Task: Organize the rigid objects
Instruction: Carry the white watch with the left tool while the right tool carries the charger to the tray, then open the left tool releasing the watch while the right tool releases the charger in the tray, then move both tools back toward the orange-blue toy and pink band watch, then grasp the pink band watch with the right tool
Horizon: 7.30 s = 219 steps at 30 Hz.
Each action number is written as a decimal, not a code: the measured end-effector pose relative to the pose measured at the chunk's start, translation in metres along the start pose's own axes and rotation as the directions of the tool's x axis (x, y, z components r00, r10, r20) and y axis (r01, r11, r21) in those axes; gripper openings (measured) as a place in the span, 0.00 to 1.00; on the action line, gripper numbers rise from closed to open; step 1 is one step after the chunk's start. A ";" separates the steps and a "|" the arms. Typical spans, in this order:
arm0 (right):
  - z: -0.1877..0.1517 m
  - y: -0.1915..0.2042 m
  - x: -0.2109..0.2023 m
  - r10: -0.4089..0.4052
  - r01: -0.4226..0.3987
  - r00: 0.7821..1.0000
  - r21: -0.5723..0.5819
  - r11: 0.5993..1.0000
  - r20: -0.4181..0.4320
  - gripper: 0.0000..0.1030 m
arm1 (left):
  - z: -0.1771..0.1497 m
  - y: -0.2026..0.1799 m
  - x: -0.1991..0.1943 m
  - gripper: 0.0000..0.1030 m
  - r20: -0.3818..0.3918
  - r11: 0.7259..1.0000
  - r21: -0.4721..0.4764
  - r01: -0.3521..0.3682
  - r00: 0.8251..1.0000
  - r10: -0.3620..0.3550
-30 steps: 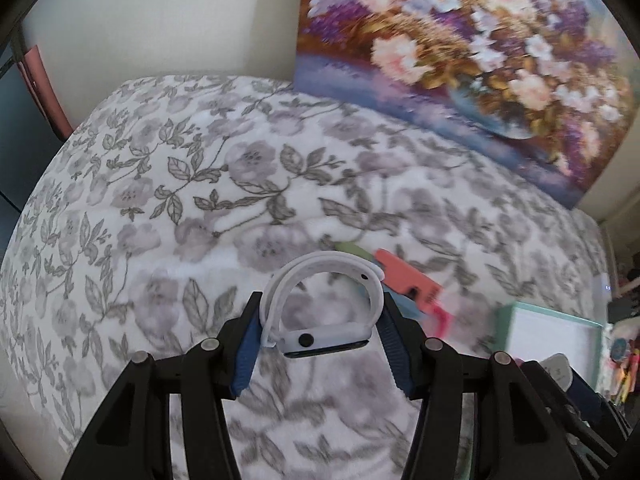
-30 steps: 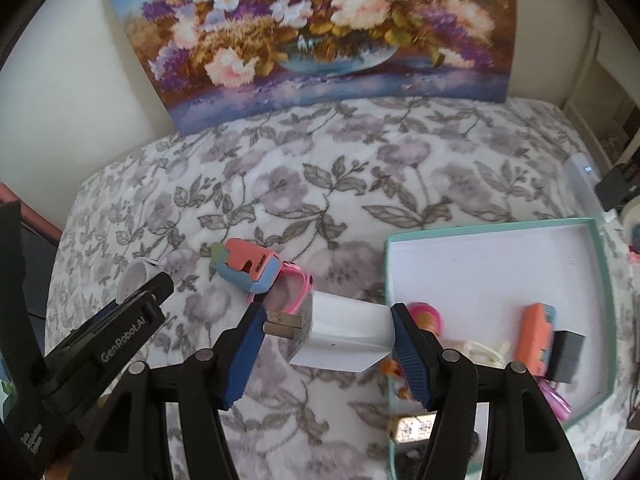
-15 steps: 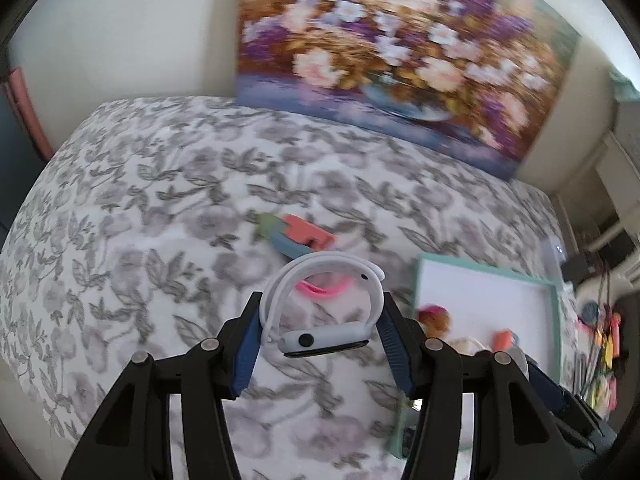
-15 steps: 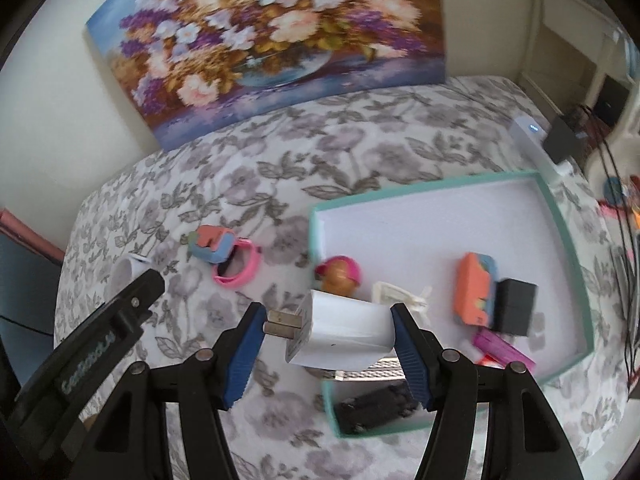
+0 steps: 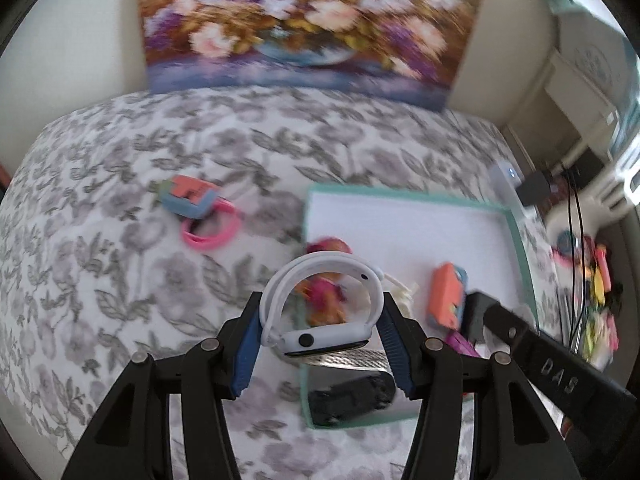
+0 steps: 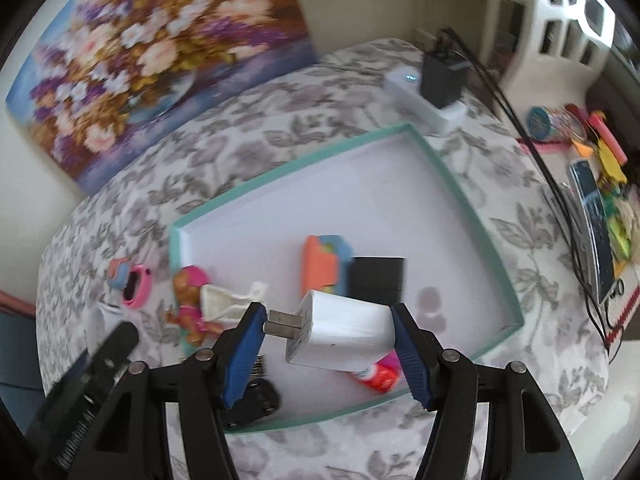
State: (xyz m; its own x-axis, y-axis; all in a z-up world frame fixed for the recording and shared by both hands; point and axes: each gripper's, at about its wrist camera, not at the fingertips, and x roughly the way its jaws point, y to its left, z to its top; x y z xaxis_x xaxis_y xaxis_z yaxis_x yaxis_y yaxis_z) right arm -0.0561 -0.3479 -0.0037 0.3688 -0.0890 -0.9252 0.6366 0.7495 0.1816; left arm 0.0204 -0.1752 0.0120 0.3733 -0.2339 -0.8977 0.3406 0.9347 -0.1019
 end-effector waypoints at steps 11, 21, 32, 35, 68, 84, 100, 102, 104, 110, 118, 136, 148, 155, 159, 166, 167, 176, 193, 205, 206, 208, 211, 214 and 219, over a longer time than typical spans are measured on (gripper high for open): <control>0.001 -0.011 0.009 0.008 -0.008 1.000 -0.002 1.000 -0.023 0.65 | -0.017 -0.040 0.025 0.56 -0.076 0.995 0.097 0.007 0.997 0.000; 0.001 -0.006 0.019 0.008 -0.009 0.999 -0.016 1.000 -0.054 0.65 | -0.020 -0.039 0.043 0.56 -0.132 0.996 0.086 0.007 0.991 0.005; -0.001 -0.001 0.029 -0.009 0.006 0.997 -0.033 0.999 -0.080 0.65 | -0.024 -0.041 0.055 0.56 -0.170 0.995 0.101 -0.001 0.985 0.018; -0.001 0.000 0.031 -0.014 0.011 0.996 -0.039 0.999 -0.084 0.65 | -0.024 -0.042 0.056 0.57 -0.177 0.995 0.104 0.005 0.984 0.014; 0.002 0.002 0.014 0.003 -0.004 0.999 -0.028 1.000 -0.035 0.66 | -0.006 0.013 0.033 0.69 -0.119 0.996 -0.060 -0.063 0.991 0.055; -0.007 0.035 0.013 -0.016 0.014 1.000 -0.113 0.994 -0.018 0.90 | 0.005 0.089 0.022 0.87 -0.078 0.954 -0.273 -0.125 0.991 0.108; -0.022 0.085 0.011 0.015 -0.012 1.000 -0.208 0.978 0.014 1.00 | 0.012 0.151 0.004 0.98 0.008 0.913 -0.388 -0.124 0.990 0.138; -0.023 0.093 0.008 0.038 -0.033 0.999 -0.215 0.976 0.020 1.00 | 0.014 0.160 0.001 0.98 0.027 0.908 -0.400 -0.125 0.989 0.148; -0.024 0.103 0.006 0.064 -0.056 0.998 -0.225 0.973 0.027 1.00 | 0.016 0.168 -0.002 0.98 0.038 0.905 -0.405 -0.129 0.987 0.158; -0.023 0.138 0.010 0.117 -0.106 0.993 -0.272 0.957 0.026 1.00 | 0.024 0.192 -0.003 0.98 0.056 0.896 -0.425 -0.129 0.984 0.168; -0.016 0.190 0.029 0.161 -0.153 0.987 -0.341 0.927 -0.004 1.00 | 0.037 0.217 0.012 0.98 0.024 0.880 -0.454 -0.136 0.986 0.165; -0.007 0.253 0.105 0.144 -0.165 0.986 -0.436 0.884 -0.081 1.00 | 0.062 0.255 0.062 0.98 -0.067 0.853 -0.493 -0.170 0.985 0.158; -0.008 0.266 0.130 0.138 -0.169 0.985 -0.468 0.867 -0.101 0.98 | 0.063 0.265 0.081 0.98 -0.115 0.842 -0.491 -0.223 0.975 0.191; -0.014 0.276 0.142 0.113 -0.146 0.989 -0.504 0.852 -0.096 0.93 | 0.059 0.271 0.087 0.98 -0.135 0.833 -0.501 -0.235 0.972 0.192; -0.018 0.281 0.147 0.083 -0.106 0.994 -0.530 0.841 -0.067 0.92 | 0.058 0.273 0.090 0.98 -0.144 0.833 -0.503 -0.230 0.973 0.182; -0.023 0.288 0.148 0.067 -0.065 0.998 -0.554 0.830 -0.017 0.83 | 0.059 0.269 0.092 0.98 -0.144 0.840 -0.490 -0.235 0.972 0.188; -0.022 0.288 0.147 0.069 -0.066 0.997 -0.551 0.832 -0.015 0.80 | 0.060 0.268 0.092 0.98 -0.144 0.840 -0.488 -0.236 0.971 0.189; -0.020 0.282 0.140 0.108 -0.120 0.993 -0.547 0.828 -0.056 0.68 | 0.064 0.260 0.090 0.98 -0.137 0.851 -0.471 -0.234 0.972 0.192; 0.020 0.231 0.094 0.136 -0.148 0.989 -0.443 0.884 -0.057 0.68 | 0.069 0.240 0.081 0.98 -0.104 0.884 -0.419 -0.206 0.978 0.179; 0.059 0.171 0.075 0.145 -0.141 0.989 -0.284 0.949 -0.004 0.68 | 0.080 0.191 0.094 0.98 -0.052 0.954 -0.290 -0.080 0.996 0.068; 0.061 0.167 0.074 0.146 -0.141 0.989 -0.273 0.951 -0.003 0.68 | 0.080 0.185 0.097 0.98 -0.058 0.959 -0.274 -0.075 0.996 0.062; 0.065 0.158 0.073 0.145 -0.140 0.989 -0.251 0.958 0.002 0.68 | 0.080 0.176 0.102 0.98 -0.069 0.964 -0.254 -0.075 0.996 0.059; 0.068 0.152 0.074 0.148 -0.143 0.989 -0.235 0.961 0.000 0.68 | 0.080 0.162 0.111 0.98 -0.078 0.970 -0.233 -0.065 0.996 0.048; 0.069 0.148 0.075 0.151 -0.147 0.989 -0.231 0.962 -0.003 0.68 | 0.080 0.148 0.116 0.98 -0.079 0.978 -0.197 -0.069 0.995 0.055; 0.070 0.145 0.073 0.157 -0.153 0.988 -0.223 0.963 0.000 0.68 | 0.080 0.134 0.124 0.98 -0.085 0.981 -0.166 -0.099 0.993 0.086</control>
State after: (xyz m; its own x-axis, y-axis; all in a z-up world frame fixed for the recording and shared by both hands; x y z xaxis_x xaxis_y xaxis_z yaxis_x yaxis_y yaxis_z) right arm 0.1103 -0.2920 -0.0220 0.4639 0.0294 -0.8854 0.4058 0.8814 0.2419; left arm 0.1819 -0.1002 -0.0789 0.3267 -0.1293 -0.9363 0.1540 0.9846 -0.0823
